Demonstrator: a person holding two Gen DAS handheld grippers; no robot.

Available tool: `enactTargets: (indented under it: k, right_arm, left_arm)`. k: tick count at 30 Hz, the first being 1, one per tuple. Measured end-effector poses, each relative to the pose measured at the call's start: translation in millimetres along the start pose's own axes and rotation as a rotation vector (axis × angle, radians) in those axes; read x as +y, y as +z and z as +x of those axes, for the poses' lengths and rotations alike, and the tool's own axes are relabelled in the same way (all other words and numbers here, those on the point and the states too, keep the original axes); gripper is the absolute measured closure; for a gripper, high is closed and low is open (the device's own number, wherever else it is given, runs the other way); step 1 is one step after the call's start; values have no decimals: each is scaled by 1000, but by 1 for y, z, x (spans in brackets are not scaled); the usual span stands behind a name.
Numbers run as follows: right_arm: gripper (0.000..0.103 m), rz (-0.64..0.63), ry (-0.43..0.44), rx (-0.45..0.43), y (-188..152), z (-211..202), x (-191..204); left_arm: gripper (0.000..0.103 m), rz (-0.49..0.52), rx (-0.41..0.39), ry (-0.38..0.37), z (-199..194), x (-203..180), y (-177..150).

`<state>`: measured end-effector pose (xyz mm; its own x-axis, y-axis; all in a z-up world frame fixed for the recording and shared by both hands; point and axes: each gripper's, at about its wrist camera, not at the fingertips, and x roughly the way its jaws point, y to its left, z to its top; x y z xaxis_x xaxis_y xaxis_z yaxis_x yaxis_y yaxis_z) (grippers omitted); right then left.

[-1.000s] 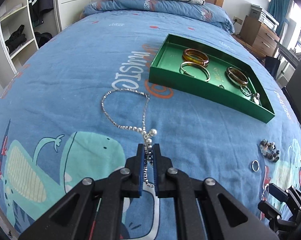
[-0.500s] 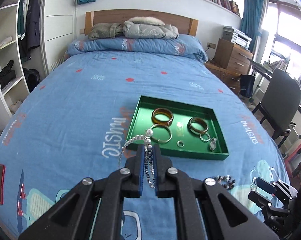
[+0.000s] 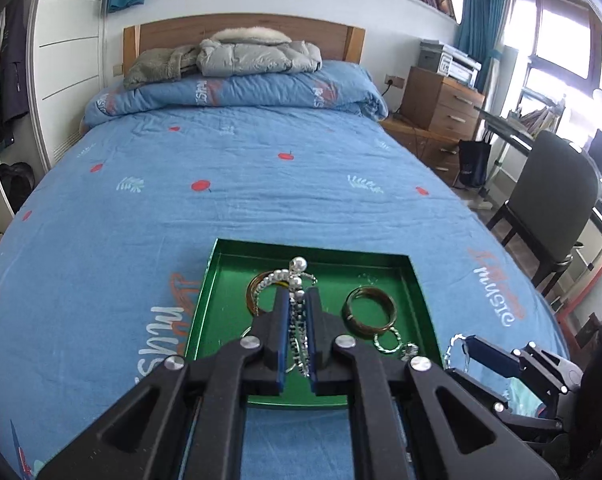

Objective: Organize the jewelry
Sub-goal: 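Carry the pearl necklace into the tray with the left tool while the right tool carries the hoop there, then release the necklace and hoop in the tray and lift both tools away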

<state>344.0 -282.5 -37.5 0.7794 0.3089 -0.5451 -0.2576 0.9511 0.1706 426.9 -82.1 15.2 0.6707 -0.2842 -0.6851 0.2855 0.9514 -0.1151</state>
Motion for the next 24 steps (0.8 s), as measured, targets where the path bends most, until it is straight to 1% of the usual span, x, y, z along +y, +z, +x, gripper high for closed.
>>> enactTargets:
  k: [3,5,10,14,18,20,22,24]
  right_arm:
    - [65,15,-2,57,-5,40,-7]
    - [65,28,-6,98,-11,64,-13]
    - [65,58,-21,205,-27,104,-26]
    - [64,37,-32,284,-35,122,-28]
    - [64,9,-57,328,-41,128,-25]
    - [63,9,-67,333,-42,128,-25]
    - [60,25,-69,336,-40,127,-27]
    - [57,34,-75,328,-37,124,-29]
  left_arm:
    - [96,-19,81,15,51,12,-12]
    - [96,-33,121,22,75,20,-23]
    - [96,-43,192,32,111,34,-46]
    - [96,-53,239,28,126,42,-59]
    - [95,-66,257,10,130,45,-65]
    - [94,-72,263,-2,129,47,-65]
    - [90,-70,263,-3,125,47,-64]
    - [83,-66,250,-6,116,48,-60]
